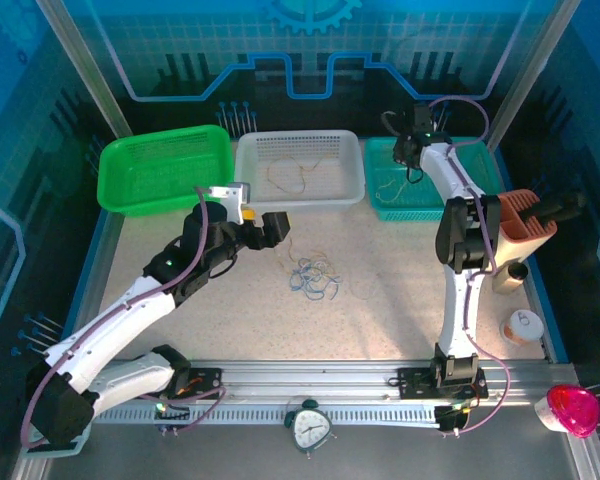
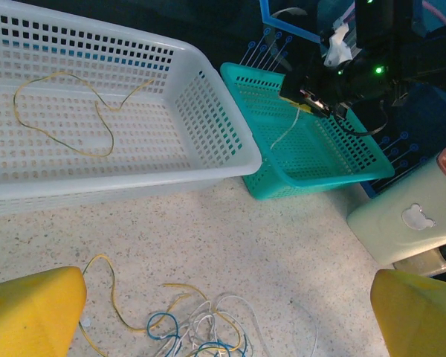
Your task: Untangle the cables
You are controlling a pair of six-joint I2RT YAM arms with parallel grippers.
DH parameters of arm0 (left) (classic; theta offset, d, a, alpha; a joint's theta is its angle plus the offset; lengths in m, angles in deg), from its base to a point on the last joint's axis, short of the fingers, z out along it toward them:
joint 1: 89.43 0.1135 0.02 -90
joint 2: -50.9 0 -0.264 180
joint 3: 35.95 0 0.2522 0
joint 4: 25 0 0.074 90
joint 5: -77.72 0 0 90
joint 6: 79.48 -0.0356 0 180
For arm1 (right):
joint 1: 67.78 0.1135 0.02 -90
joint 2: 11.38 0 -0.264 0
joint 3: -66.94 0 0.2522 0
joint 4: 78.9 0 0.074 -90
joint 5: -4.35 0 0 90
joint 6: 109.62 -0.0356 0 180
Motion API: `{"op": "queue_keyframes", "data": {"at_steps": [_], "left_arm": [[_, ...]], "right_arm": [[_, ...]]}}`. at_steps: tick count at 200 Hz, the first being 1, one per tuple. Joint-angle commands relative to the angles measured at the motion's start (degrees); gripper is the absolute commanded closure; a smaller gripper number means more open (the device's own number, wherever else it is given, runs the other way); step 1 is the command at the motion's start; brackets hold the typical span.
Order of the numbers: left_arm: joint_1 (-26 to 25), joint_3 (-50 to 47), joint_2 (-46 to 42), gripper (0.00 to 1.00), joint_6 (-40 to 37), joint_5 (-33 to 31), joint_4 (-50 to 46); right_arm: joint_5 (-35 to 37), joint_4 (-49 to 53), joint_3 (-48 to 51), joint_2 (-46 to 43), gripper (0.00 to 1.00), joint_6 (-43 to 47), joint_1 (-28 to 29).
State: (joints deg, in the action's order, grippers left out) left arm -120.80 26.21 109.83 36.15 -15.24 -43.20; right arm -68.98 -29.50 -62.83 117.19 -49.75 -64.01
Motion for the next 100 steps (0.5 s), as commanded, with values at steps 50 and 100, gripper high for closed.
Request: {"op": "queue_keyframes", "data": {"at_steps": [50, 100], "left_arm": [[0.4, 0.9, 0.5, 0.01, 2.1, 2.1, 1.9], [0.4, 0.9, 0.1, 0.01, 2.6, 2.0, 1.4]], "right_arm": [[-0.6, 3.1, 1.6, -5.0, 0.2, -2.1, -2.0], [-3.8, -2.2, 8.6, -13.3, 0.2, -2.2, -0.4]]}}
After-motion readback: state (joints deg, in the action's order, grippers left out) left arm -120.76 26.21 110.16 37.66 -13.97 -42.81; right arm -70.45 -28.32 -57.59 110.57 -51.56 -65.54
